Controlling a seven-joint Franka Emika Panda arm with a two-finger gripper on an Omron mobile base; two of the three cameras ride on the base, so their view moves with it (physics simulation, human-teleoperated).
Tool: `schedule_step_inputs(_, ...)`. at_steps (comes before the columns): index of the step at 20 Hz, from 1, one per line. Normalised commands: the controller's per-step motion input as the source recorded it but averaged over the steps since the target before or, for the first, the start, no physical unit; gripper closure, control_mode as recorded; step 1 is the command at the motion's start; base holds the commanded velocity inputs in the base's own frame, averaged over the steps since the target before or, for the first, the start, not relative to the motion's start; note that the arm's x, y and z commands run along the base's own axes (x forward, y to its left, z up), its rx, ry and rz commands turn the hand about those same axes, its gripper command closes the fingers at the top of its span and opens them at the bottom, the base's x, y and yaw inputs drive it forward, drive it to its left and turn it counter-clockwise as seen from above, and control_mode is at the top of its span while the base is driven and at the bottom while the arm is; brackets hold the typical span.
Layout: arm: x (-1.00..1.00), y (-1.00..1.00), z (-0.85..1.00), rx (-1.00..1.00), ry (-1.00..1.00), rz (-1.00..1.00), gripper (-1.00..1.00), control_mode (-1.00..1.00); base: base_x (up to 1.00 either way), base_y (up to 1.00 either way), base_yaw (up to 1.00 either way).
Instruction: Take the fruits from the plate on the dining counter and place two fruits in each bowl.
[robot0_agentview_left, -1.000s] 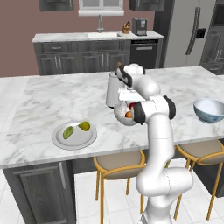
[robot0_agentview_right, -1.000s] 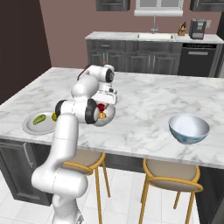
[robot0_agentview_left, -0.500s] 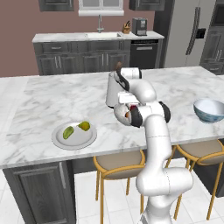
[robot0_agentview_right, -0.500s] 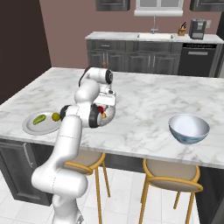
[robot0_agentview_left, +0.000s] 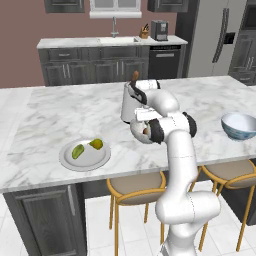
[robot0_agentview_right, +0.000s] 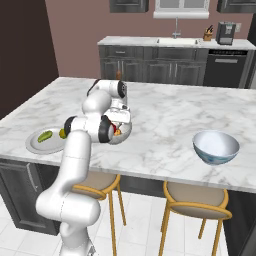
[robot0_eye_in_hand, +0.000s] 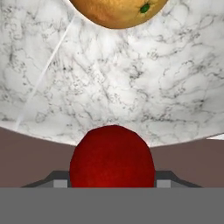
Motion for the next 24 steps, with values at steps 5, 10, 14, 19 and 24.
schedule_step_inputs(5, 0.12, 0.00, 0.01, 0.00, 0.00, 0.00, -1.00, -1.00, 0.00, 0.00, 0.00)
schedule_step_inputs(10, 0.37, 0.00, 0.00, 0.00, 0.00, 0.00, -1.00, -1.00, 0.00, 0.00, 0.00)
schedule_step_inputs(14, 0.39, 0.00, 0.00, 0.00, 0.00, 0.00, -1.00, -1.00, 0.00, 0.00, 0.00)
schedule_step_inputs(19, -0.50, 0.00, 0.09, 0.00, -0.04, 0.01, -1.00, -1.00, 0.00, 0.00, 0.00)
schedule_step_inputs(24, -1.00, 0.00, 0.00, 0.01, -0.18, 0.06, -1.00, -1.00, 0.00, 0.00, 0.00)
